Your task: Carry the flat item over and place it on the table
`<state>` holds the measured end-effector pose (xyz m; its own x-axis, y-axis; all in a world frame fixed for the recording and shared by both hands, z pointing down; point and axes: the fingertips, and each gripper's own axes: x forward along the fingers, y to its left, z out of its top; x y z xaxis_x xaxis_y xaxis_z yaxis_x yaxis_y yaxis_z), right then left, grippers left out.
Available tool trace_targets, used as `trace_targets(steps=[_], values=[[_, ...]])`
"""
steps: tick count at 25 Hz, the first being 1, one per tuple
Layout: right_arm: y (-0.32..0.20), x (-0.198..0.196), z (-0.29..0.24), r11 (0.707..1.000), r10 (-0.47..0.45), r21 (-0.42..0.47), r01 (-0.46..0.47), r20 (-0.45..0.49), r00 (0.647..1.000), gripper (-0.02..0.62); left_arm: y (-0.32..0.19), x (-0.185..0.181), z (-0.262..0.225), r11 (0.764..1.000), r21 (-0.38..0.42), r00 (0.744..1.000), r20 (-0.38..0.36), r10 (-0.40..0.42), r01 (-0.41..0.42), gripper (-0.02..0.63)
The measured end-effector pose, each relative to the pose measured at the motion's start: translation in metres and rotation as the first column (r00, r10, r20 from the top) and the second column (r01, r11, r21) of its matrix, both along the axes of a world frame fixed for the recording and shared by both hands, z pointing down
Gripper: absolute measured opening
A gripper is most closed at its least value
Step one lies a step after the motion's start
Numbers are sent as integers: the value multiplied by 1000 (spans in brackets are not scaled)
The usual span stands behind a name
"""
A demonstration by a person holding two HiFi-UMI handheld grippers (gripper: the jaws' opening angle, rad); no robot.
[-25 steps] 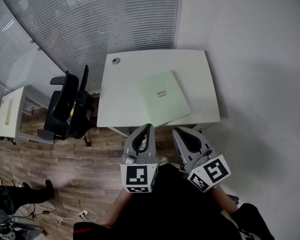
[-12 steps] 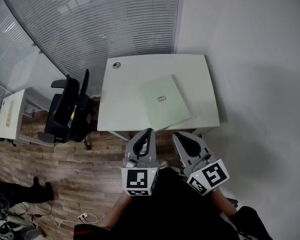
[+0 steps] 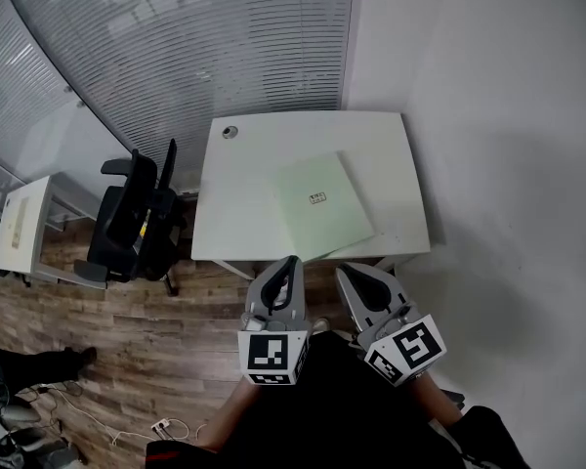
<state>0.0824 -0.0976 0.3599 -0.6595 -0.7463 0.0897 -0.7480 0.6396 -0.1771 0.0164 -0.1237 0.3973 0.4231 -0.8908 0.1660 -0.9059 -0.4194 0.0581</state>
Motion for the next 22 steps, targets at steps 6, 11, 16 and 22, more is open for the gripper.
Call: trace_targets(steps=[6, 11, 16, 22], values=[[-1, -3, 2, 1000, -9, -4, 9, -4, 1000, 0, 1, -2, 3, 1000, -2, 1000, -1, -4, 4, 6], [-2, -5, 4, 1000, -21, -6, 21, -3, 1000, 0, -1, -2, 4, 1000, 3, 1000, 6, -2, 2, 6], [-2, -6, 5, 1000, -27, -3, 27, -2, 1000, 0, 0, -2, 5, 1000, 7, 1000, 3, -6, 6, 6], [-1, -8, 5, 999, -32, -6, 32, -5, 999, 0, -1, -1, 3, 1000, 15, 1000, 2, 1, -1, 6]])
